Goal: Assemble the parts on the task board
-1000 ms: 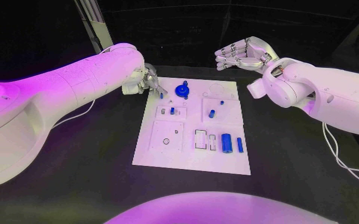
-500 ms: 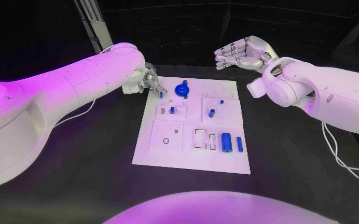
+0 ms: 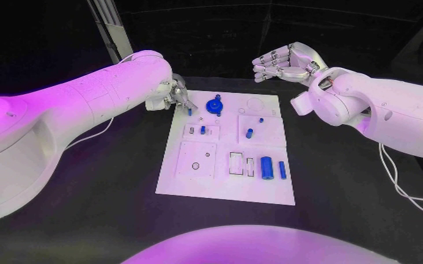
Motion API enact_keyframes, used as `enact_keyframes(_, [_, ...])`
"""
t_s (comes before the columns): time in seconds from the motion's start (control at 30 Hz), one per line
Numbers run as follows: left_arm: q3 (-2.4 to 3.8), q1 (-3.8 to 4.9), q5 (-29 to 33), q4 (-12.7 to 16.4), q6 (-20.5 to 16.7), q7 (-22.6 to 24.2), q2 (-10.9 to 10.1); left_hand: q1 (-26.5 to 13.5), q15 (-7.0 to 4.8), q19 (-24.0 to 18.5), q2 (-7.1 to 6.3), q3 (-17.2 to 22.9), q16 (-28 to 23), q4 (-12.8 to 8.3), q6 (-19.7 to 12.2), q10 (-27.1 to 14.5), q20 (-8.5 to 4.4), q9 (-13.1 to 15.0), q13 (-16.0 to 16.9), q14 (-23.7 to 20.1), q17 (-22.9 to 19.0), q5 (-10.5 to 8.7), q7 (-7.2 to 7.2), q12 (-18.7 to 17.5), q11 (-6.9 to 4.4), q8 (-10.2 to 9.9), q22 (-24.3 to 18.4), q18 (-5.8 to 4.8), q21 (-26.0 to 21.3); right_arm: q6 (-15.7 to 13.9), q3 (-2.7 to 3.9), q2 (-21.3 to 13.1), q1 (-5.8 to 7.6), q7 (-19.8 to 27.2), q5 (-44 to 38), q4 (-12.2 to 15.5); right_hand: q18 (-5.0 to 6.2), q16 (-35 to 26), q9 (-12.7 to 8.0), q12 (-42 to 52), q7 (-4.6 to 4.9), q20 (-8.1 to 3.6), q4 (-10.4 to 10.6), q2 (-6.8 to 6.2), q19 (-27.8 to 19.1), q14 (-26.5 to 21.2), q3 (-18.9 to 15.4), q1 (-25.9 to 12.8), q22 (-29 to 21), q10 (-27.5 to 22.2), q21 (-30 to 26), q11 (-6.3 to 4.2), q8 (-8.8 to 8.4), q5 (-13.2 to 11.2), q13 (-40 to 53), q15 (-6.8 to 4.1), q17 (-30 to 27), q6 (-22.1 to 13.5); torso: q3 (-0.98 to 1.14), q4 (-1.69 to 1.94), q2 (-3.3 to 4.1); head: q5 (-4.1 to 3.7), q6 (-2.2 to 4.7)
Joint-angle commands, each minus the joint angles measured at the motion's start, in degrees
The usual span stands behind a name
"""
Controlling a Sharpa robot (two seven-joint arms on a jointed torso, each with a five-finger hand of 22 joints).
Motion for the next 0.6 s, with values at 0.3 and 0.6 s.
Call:
enact_keyframes(0.3, [0.02, 0.09, -0.57, -0.32, 0.57, -0.35, 0.16, 3.07, -0.71, 0.37, 1.05, 1.96, 0.21, -2.13, 0.45, 0.11, -0.36, -0.29, -0.36, 5.49, 12.60, 0.09, -0.49, -0.36, -0.39, 0.09, 0.22, 0.06, 0.14, 0.49, 0.03, -0.02, 0.11, 0.39, 0.21, 0.17, 0.24, -0.01, -0.02, -0.12, -0.11, 0.24, -0.42, 0.37, 0.12, -0.14, -0.09, -0.07, -0.18, -0.49, -0.40, -0.02, -0.15, 0.33, 0.02, -0.17, -0.22, -0.25, 0.00, 0.00, 0.02, -0.04, -0.10])
enact_keyframes(0.6, [0.02, 0.09, -0.57, -0.20, 1.01, 0.10, 0.24, 10.33, -1.19, 0.37, 1.99, 8.27, 0.24, -7.97, -0.10, -0.11, -0.82, -0.75, -1.27, 5.50, 12.67, -0.16, -1.04, -1.70, -0.96, -0.11, 0.41, 0.04, 0.16, 0.58, 0.03, -0.02, 0.11, 0.35, 0.21, 0.21, 0.24, -0.01, -0.02, -0.12, -0.11, 0.24, -0.42, 0.37, 0.12, -0.14, -0.09, -0.07, -0.18, -0.49, -0.40, -0.02, -0.15, 0.33, 0.02, -0.17, -0.22, -0.25, 0.02, 0.03, -0.02, -0.08, -0.21])
